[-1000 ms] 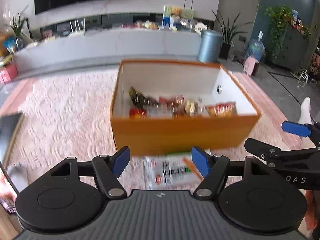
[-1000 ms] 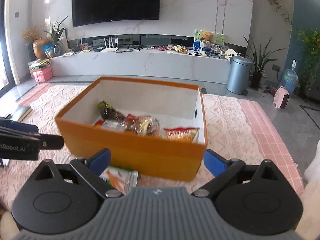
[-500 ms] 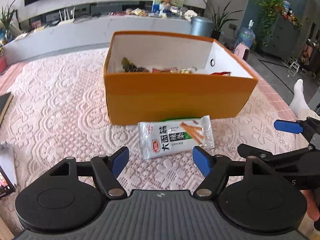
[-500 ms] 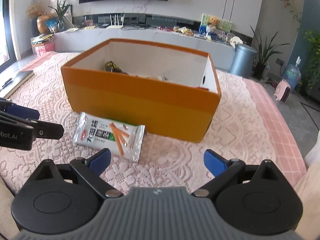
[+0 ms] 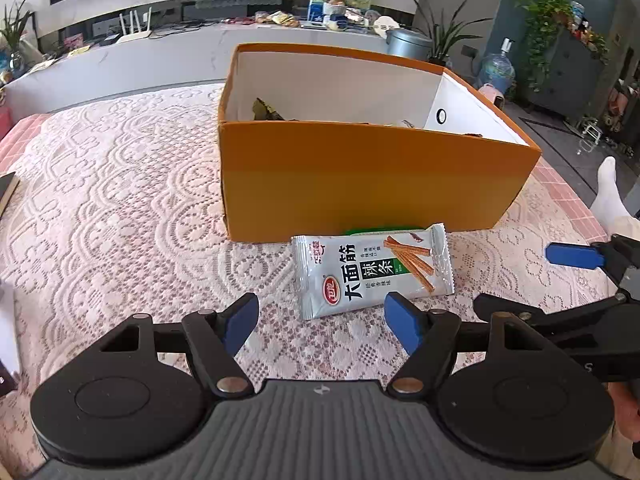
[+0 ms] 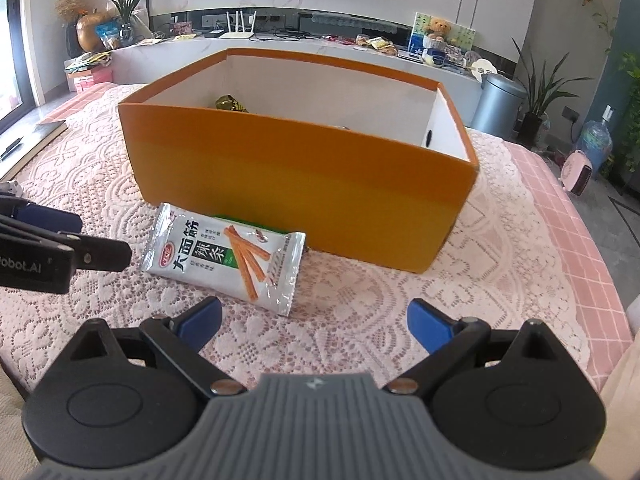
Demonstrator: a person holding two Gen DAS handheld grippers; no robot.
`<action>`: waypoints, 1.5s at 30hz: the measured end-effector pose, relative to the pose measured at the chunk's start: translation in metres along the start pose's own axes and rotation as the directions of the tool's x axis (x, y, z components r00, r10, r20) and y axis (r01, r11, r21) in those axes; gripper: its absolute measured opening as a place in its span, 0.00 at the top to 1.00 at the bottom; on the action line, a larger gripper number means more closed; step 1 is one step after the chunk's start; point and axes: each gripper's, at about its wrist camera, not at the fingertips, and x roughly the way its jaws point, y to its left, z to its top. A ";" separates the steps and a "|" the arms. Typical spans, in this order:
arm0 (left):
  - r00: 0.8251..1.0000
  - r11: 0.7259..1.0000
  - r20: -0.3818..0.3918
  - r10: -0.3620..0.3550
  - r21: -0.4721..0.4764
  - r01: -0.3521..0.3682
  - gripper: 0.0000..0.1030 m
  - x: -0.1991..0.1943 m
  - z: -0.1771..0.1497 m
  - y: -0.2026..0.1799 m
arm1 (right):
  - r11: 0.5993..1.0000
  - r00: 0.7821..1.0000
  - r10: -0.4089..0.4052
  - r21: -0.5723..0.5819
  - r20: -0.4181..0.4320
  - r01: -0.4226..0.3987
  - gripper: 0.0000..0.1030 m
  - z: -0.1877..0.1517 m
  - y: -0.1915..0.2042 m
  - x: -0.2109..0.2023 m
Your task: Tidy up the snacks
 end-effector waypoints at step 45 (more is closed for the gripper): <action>0.992 0.993 -0.118 -0.035 -0.115 0.021 0.26 0.018 -0.014 0.013 | 0.972 0.974 0.227 0.072 -0.018 -0.225 0.84 0.007 0.012 0.038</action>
